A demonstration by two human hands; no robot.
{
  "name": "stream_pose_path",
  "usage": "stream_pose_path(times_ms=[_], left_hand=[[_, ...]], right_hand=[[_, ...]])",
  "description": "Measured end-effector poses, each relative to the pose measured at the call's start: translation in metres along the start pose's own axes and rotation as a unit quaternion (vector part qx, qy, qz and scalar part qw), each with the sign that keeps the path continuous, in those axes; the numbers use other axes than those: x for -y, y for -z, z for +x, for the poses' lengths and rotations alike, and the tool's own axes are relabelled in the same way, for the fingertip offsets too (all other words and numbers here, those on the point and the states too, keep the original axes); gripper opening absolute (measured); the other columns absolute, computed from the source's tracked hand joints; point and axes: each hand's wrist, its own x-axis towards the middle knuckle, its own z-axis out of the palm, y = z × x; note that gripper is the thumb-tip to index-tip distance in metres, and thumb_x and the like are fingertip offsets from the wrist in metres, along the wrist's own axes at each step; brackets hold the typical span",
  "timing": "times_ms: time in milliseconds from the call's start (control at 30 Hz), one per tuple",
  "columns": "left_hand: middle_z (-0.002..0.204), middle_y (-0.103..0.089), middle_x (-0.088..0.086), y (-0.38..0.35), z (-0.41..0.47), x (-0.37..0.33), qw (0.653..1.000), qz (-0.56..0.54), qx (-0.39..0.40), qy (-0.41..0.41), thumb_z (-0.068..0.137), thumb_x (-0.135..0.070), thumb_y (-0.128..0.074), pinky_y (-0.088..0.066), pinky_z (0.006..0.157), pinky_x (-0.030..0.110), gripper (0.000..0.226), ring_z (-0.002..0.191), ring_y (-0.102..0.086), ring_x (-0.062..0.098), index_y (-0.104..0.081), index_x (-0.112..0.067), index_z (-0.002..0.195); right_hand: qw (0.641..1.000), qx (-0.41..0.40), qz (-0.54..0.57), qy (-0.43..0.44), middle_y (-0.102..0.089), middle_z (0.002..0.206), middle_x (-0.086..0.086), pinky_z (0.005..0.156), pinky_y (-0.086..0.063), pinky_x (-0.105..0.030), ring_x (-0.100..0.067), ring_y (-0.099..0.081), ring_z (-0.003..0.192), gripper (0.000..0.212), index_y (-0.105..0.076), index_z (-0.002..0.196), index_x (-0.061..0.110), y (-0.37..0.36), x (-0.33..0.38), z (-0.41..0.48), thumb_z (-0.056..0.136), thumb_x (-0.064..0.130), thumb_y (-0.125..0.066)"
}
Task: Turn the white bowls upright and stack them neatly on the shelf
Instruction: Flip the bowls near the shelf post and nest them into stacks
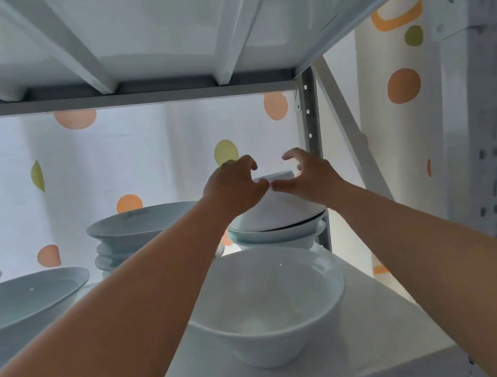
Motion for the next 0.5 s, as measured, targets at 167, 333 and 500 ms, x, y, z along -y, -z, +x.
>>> stream_pose_path(times_ms=[167,333,500], left_hand=[[0.128,-0.055,0.012,-0.017,0.012,0.004,0.993,0.073,0.079,0.055,0.092,-0.042,-0.046,-0.042,0.096,0.037,0.049,0.122,-0.050,0.029,-0.046,-0.014,0.133],[0.130,-0.053,0.011,-0.019,0.018,0.007,0.989,0.089,0.090,0.072,0.092,-0.041,-0.044,-0.041,0.097,0.037,0.048,0.124,-0.047,0.029,-0.045,-0.016,0.134],[0.134,-0.053,0.006,-0.015,0.016,0.007,0.989,0.079,0.092,0.079,0.093,-0.043,-0.041,-0.041,0.101,0.037,0.050,0.127,-0.046,0.026,-0.046,-0.017,0.135]], right_hand=[[0.999,0.040,-0.015,-0.034,-0.056,0.128,-0.008,0.096,-0.042,-0.036,-0.028,-0.050,0.119,0.080,-0.047,0.127,0.022,-0.025,-0.011,0.027,0.062,0.063,-0.068],[0.998,0.048,-0.001,-0.052,-0.058,0.119,-0.005,0.087,-0.043,-0.036,-0.028,-0.050,0.114,0.088,-0.048,0.123,0.027,-0.037,-0.018,0.031,0.048,0.073,-0.052],[0.998,0.026,0.027,-0.043,-0.058,0.128,-0.008,0.090,-0.039,-0.034,-0.027,-0.050,0.119,0.070,-0.049,0.129,0.025,-0.040,-0.022,0.035,0.071,0.062,-0.064]])
